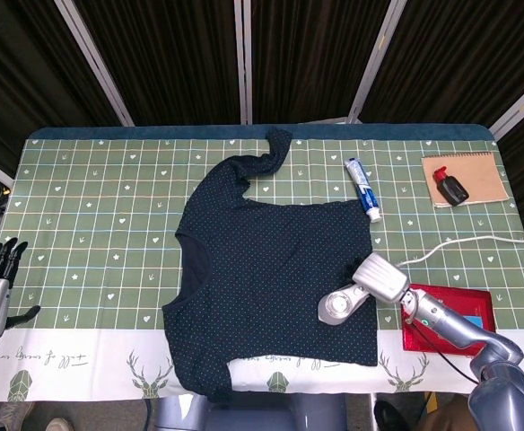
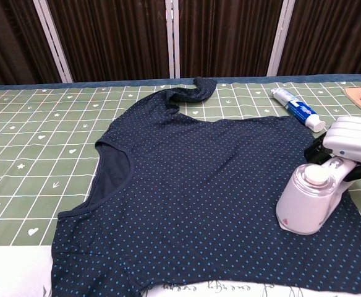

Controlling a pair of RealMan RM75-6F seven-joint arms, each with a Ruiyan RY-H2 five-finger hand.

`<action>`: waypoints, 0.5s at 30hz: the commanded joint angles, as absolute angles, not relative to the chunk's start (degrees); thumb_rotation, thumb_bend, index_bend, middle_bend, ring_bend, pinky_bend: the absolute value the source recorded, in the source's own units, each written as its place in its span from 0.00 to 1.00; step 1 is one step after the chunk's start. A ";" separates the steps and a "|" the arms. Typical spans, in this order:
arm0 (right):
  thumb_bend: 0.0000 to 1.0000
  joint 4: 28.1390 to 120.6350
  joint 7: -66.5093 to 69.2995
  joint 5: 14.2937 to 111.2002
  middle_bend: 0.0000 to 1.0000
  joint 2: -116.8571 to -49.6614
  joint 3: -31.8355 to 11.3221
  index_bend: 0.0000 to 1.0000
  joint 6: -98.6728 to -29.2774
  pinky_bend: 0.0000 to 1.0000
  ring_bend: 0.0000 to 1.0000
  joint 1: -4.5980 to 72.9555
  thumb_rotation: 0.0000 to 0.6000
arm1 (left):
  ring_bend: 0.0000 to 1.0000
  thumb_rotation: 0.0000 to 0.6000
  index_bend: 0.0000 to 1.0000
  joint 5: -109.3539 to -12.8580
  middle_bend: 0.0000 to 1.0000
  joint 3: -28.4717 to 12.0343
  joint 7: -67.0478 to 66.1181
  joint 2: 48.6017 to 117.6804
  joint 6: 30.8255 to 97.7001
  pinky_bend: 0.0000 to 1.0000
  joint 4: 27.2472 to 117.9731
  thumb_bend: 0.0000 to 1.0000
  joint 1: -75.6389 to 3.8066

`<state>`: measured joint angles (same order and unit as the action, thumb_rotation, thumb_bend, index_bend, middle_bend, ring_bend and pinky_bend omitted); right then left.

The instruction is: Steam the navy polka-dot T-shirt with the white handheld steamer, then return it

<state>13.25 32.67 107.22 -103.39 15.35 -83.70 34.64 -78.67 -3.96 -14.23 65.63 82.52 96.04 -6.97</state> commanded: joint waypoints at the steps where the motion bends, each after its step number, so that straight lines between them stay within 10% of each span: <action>1: 1.00 13.85 32.37 107.78 0.65 -103.88 15.67 0.81 -85.04 0.89 0.62 34.98 1.00 | 0.00 1.00 0.00 -78.68 0.00 -3.97 -14.14 65.60 82.56 0.00 96.07 0.00 -6.95; 15: 1.00 19.08 28.59 112.48 0.65 -104.72 18.94 0.81 -90.84 0.89 0.62 36.44 1.00 | 0.00 1.00 0.00 -78.81 0.00 -4.00 -13.57 65.35 82.72 0.00 96.03 0.00 -6.87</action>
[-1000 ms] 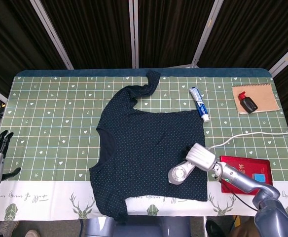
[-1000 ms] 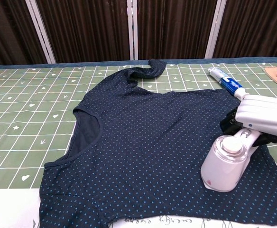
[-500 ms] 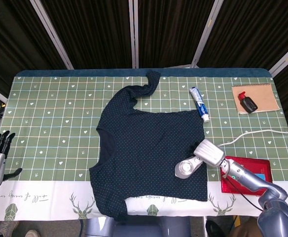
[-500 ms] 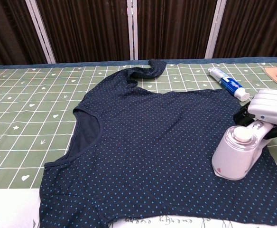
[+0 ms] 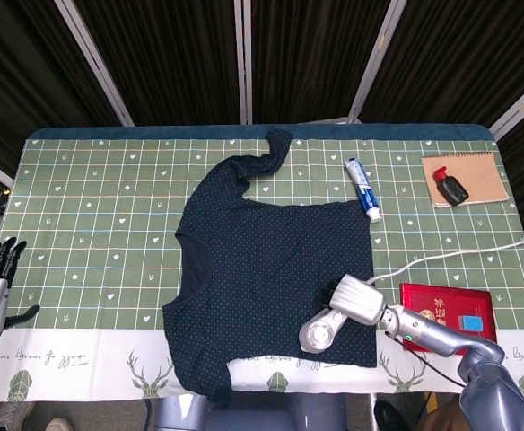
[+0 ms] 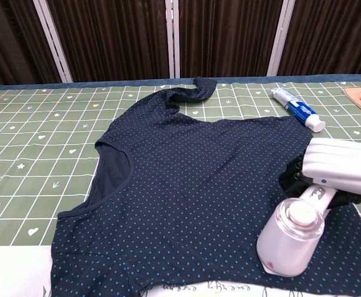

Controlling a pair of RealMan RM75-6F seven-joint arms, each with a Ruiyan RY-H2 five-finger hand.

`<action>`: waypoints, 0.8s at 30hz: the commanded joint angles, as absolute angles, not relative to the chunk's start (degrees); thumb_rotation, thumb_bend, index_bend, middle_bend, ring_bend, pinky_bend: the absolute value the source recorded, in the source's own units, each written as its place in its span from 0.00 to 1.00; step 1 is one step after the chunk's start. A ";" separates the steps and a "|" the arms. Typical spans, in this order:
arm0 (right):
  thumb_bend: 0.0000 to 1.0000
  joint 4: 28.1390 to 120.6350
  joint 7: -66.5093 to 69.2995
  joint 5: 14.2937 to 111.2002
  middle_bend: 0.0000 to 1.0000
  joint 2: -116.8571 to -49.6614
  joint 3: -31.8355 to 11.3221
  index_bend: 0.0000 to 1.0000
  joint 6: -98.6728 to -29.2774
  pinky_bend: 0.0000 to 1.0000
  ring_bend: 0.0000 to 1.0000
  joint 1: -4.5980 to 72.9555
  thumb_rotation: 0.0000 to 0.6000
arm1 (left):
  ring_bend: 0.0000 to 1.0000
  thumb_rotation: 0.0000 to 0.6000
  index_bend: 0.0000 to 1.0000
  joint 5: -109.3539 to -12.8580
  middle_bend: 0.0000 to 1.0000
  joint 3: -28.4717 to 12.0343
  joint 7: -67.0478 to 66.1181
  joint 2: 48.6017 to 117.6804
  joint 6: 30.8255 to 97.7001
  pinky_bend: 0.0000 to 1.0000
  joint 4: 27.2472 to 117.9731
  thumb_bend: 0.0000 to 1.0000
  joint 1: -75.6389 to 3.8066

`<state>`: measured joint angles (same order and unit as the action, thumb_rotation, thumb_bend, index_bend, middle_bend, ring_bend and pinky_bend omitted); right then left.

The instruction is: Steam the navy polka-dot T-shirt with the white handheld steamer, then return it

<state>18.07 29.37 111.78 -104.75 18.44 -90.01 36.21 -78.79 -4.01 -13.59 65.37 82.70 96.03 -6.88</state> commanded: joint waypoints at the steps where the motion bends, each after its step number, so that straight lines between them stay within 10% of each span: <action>1: 1.00 19.41 28.33 112.58 0.65 -104.66 18.96 0.81 -91.08 0.89 0.62 36.51 1.00 | 0.00 1.00 0.00 -78.82 0.00 -4.00 -13.54 65.34 82.73 0.00 96.03 0.00 -6.87; 12: 1.00 22.38 29.62 106.20 0.65 -100.74 12.26 0.81 -91.12 0.89 0.62 37.93 1.00 | 0.00 1.00 0.00 -79.01 0.00 -3.99 -13.03 65.05 82.86 0.00 96.22 0.00 -6.78; 24: 1.00 16.26 32.13 95.31 0.65 -97.48 4.38 0.80 -76.58 0.88 0.62 37.06 1.00 | 0.00 1.00 0.00 -79.75 0.00 -3.88 -12.21 64.42 83.50 0.00 97.00 0.00 -6.49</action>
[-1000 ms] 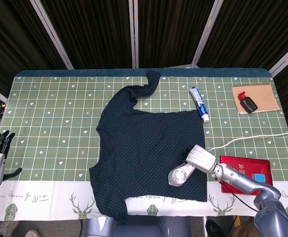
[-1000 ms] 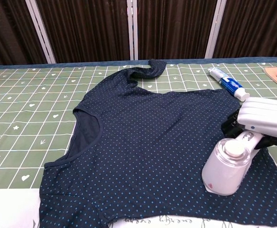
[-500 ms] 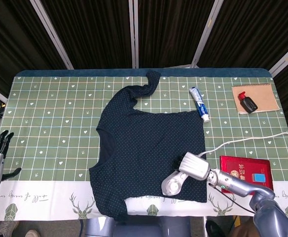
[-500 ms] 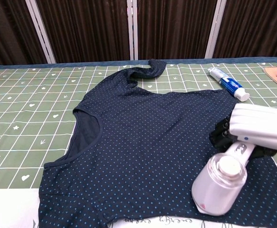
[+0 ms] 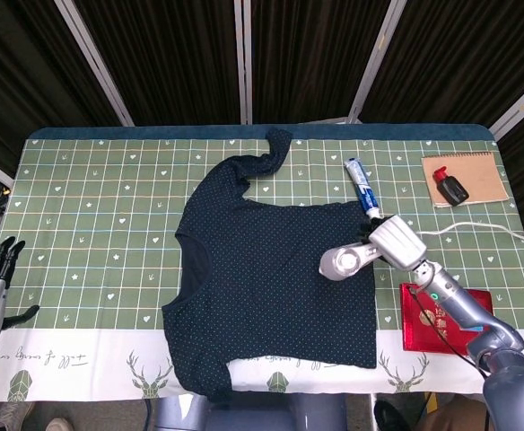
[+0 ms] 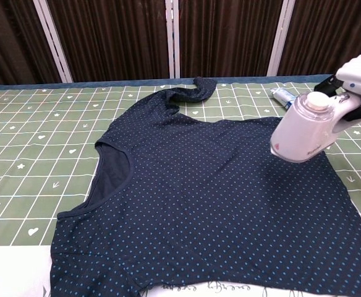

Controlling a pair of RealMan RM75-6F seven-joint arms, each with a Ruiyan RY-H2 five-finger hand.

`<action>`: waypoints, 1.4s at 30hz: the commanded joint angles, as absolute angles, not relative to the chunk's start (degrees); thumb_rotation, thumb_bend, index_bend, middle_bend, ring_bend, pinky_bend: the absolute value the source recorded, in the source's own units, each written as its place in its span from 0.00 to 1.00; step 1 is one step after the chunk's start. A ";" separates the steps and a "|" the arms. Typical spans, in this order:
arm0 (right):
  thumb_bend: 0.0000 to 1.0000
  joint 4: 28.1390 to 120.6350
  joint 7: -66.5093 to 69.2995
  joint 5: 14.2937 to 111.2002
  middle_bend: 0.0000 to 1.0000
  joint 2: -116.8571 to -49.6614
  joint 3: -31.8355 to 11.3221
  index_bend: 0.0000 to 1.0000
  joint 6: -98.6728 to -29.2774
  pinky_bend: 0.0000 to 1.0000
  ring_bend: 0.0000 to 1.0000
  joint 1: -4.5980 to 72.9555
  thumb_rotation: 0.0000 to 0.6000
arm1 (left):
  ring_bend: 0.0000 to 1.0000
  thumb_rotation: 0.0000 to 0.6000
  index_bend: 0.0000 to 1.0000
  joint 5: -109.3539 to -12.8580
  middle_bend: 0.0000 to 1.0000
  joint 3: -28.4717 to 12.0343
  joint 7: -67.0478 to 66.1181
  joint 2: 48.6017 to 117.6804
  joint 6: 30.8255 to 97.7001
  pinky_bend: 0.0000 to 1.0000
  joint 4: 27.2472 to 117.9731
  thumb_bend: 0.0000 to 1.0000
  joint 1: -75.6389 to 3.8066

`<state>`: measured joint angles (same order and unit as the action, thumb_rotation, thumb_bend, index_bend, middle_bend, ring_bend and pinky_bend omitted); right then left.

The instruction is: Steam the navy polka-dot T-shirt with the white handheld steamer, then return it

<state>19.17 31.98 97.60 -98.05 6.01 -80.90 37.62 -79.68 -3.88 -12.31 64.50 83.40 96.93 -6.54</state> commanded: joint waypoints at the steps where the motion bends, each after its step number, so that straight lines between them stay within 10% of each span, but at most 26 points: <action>1: 1.00 15.69 31.97 94.82 0.65 -97.48 4.13 0.79 -75.22 0.88 0.62 36.92 1.00 | 0.00 1.00 0.00 -79.81 0.00 -3.87 -12.16 64.37 83.55 0.00 97.04 0.00 -6.46; 10: 0.94 13.94 30.91 92.27 0.61 -97.60 3.20 0.74 -63.23 0.84 0.58 36.60 1.00 | 0.00 1.00 0.00 -80.50 0.00 -3.67 -11.83 64.10 84.00 0.00 97.37 0.00 -6.24; 17: 0.47 13.23 28.23 91.67 0.48 -98.36 3.14 0.53 -58.36 0.65 0.47 36.52 1.00 | 0.00 1.00 0.00 -80.62 0.00 -3.69 -11.63 63.91 84.18 0.00 97.42 0.00 -6.14; 23: 0.02 13.22 23.93 90.38 0.07 -98.37 2.33 0.04 -53.60 0.30 0.08 36.63 1.00 | 0.00 1.00 0.00 -80.62 0.00 -3.68 -11.45 63.84 83.99 0.00 97.45 0.00 -6.18; 32: 0.00 22.57 23.19 90.17 0.00 -91.95 1.92 0.00 -56.27 0.09 0.00 35.38 1.00 | 0.00 1.00 0.00 -81.12 0.00 -3.51 -10.35 63.22 83.98 0.00 97.75 0.00 -6.08; 42: 0.00 47.54 19.92 91.20 0.00 -77.30 1.81 0.00 -71.94 0.07 0.00 28.60 1.00 | 0.00 1.00 0.00 -83.69 0.00 -2.93 -7.84 61.36 85.99 0.00 99.39 0.00 -5.12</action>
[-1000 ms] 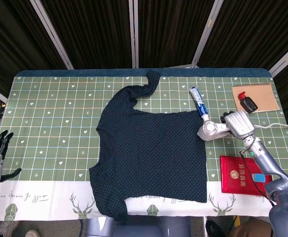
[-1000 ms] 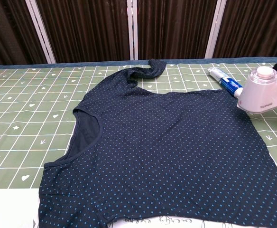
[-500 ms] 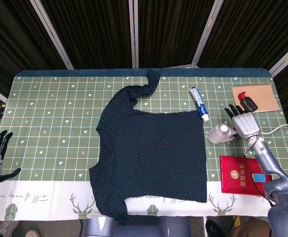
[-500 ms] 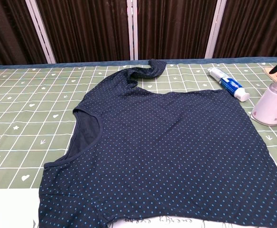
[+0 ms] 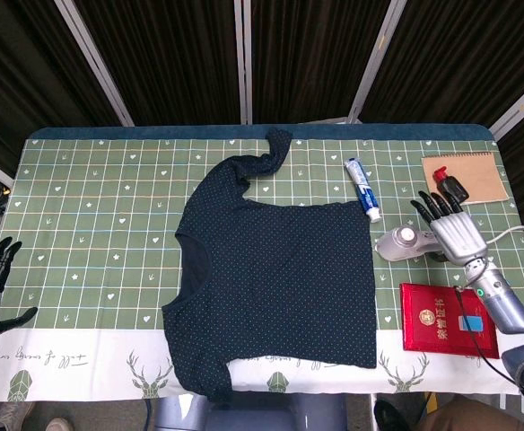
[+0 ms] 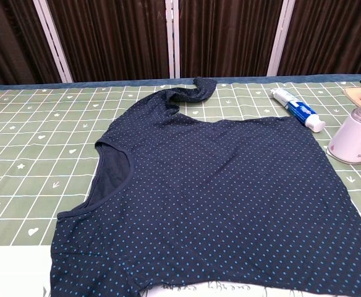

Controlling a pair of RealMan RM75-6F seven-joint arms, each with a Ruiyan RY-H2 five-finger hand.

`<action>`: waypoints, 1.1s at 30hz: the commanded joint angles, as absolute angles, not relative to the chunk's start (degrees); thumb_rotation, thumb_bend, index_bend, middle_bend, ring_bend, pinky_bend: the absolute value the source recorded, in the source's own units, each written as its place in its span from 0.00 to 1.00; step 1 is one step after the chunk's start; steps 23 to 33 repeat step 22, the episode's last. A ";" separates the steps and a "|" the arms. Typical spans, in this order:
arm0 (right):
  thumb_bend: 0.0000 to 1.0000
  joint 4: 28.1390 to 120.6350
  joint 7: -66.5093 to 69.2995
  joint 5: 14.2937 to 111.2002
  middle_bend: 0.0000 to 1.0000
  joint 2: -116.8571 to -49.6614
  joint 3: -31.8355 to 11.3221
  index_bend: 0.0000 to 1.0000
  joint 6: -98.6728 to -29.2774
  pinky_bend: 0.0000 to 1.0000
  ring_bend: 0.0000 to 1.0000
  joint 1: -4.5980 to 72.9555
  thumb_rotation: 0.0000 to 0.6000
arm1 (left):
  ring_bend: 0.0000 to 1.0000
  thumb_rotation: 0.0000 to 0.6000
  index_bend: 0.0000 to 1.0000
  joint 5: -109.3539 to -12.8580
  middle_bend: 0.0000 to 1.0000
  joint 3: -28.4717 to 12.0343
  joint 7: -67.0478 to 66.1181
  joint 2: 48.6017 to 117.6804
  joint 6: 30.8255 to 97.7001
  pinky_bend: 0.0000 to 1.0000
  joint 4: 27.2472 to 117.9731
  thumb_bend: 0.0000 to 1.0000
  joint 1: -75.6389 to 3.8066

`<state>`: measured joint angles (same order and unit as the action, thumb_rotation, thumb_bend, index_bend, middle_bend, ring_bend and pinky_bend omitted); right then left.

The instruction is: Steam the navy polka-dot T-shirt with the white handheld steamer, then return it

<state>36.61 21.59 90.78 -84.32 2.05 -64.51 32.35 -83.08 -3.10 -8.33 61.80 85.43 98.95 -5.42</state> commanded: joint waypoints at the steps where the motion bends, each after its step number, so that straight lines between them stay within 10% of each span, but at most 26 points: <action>1: 0.00 50.43 19.67 91.26 0.00 -75.77 1.74 0.00 -73.66 0.04 0.00 27.74 1.00 | 0.00 1.00 0.00 -84.03 0.00 -2.83 -7.57 61.13 86.29 0.00 99.60 0.00 -4.96; 16: 0.00 90.75 3.51 87.28 0.00 -60.33 2.86 0.00 -84.83 0.00 0.00 15.63 1.00 | 0.00 1.00 0.00 -86.17 0.00 -2.38 -6.67 61.75 88.19 0.00 97.65 0.00 -4.03; 33: 0.00 94.27 0.79 85.56 0.00 -61.78 2.09 0.00 -86.94 0.00 0.00 12.69 1.00 | 0.00 1.00 0.00 -86.73 0.00 -2.32 -5.51 61.62 88.48 0.00 97.26 0.00 -3.88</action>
